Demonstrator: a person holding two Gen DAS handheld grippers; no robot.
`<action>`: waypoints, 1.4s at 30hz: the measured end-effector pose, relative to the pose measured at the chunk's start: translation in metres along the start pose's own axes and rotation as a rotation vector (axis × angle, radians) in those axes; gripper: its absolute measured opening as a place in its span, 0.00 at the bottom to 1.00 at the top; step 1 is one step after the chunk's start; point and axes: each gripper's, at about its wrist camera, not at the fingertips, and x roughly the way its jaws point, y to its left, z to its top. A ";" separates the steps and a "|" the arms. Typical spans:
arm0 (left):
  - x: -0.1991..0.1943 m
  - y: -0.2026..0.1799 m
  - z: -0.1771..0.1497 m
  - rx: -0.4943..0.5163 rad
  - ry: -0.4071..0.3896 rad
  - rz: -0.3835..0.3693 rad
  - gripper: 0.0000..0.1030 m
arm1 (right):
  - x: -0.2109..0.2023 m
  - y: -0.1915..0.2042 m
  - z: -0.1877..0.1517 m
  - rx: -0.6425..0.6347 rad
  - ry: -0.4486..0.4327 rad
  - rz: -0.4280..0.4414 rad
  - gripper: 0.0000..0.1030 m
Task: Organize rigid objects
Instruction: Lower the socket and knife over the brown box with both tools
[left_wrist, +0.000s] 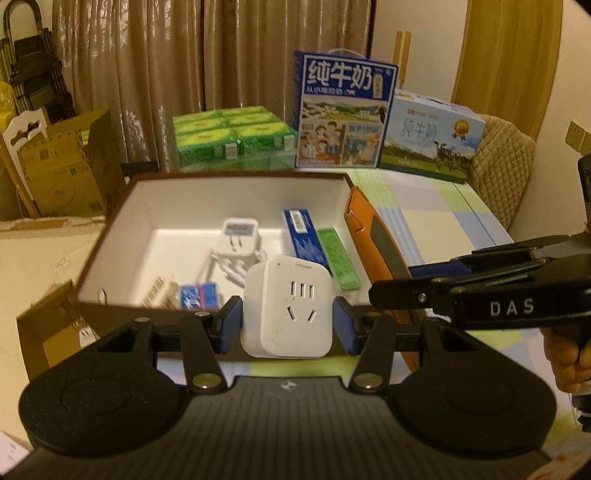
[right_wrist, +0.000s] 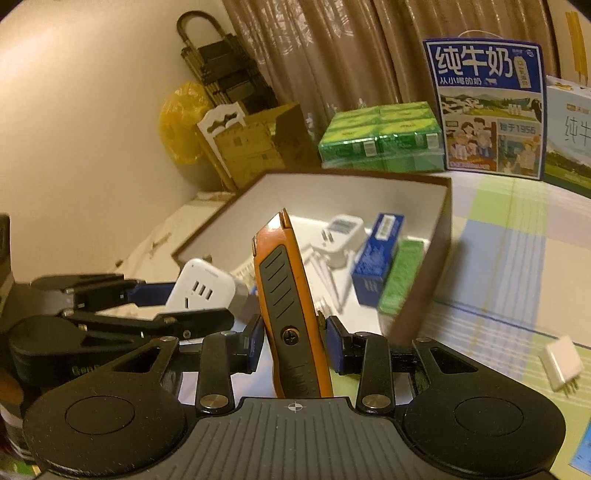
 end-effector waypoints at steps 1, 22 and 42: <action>0.002 0.005 0.004 0.004 -0.007 0.000 0.47 | 0.004 0.002 0.006 0.010 -0.007 0.000 0.32; 0.079 0.104 0.072 0.070 -0.022 0.017 0.47 | 0.107 0.007 0.088 0.262 -0.059 -0.144 0.32; 0.162 0.152 0.083 0.082 0.090 0.008 0.47 | 0.194 -0.038 0.088 0.469 0.047 -0.363 0.32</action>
